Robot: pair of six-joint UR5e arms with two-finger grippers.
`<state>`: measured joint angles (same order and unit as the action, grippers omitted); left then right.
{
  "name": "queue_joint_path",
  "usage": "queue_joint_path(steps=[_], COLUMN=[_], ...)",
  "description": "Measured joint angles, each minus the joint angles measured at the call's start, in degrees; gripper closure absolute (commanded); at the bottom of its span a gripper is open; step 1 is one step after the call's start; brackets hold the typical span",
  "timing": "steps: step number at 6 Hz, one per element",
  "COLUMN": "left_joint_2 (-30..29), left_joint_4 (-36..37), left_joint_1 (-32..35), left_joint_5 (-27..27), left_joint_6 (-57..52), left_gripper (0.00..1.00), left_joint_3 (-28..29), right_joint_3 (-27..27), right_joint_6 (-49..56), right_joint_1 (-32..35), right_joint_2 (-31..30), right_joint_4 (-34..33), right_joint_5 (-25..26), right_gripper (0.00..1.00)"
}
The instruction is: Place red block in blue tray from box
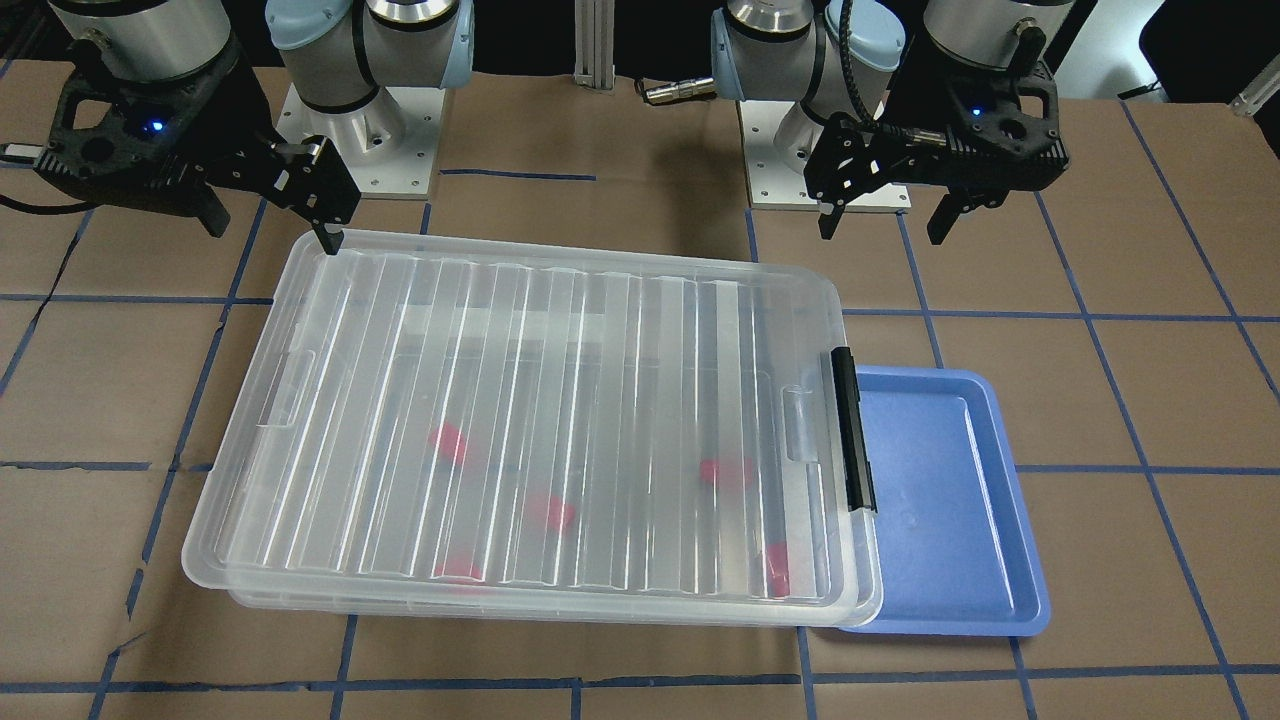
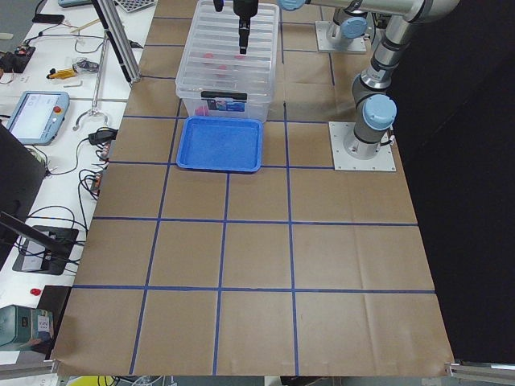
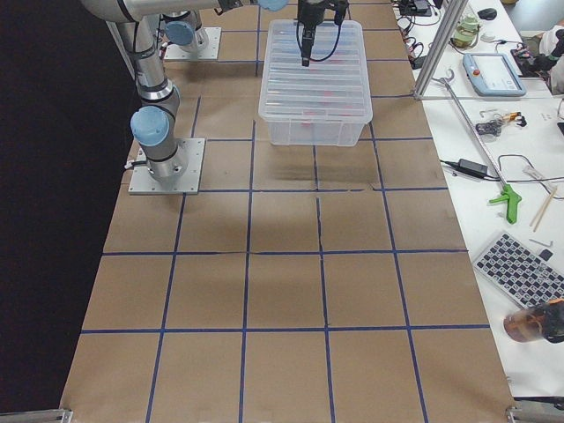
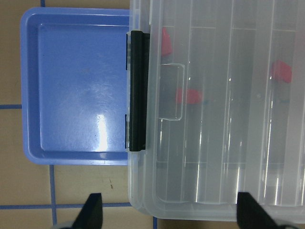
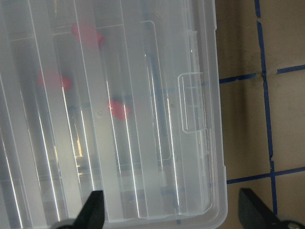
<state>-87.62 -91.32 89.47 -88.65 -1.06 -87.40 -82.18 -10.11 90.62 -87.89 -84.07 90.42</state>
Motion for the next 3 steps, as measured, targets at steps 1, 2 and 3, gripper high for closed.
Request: queue_joint_path(steps=[1, 2, 3], left_joint_2=[-0.13, -0.45, -0.63], left_joint_4=[-0.03, -0.07, -0.08], left_joint_1=[0.00, 0.00, -0.02], left_joint_5=[-0.02, 0.00, 0.04], left_joint_6=[0.00, 0.00, 0.00], left_gripper=[0.02, 0.02, 0.02], left_joint_3=[0.14, 0.63, 0.94], right_joint_3=[0.00, 0.00, 0.00], right_joint_6=[-0.03, -0.06, -0.08], right_joint_1=[0.00, 0.00, 0.00], right_joint_2=[0.00, 0.00, 0.00], right_joint_4=[0.06, 0.11, 0.15], right_joint_5=[-0.01, -0.04, -0.04], right_gripper=[0.00, 0.00, 0.00])
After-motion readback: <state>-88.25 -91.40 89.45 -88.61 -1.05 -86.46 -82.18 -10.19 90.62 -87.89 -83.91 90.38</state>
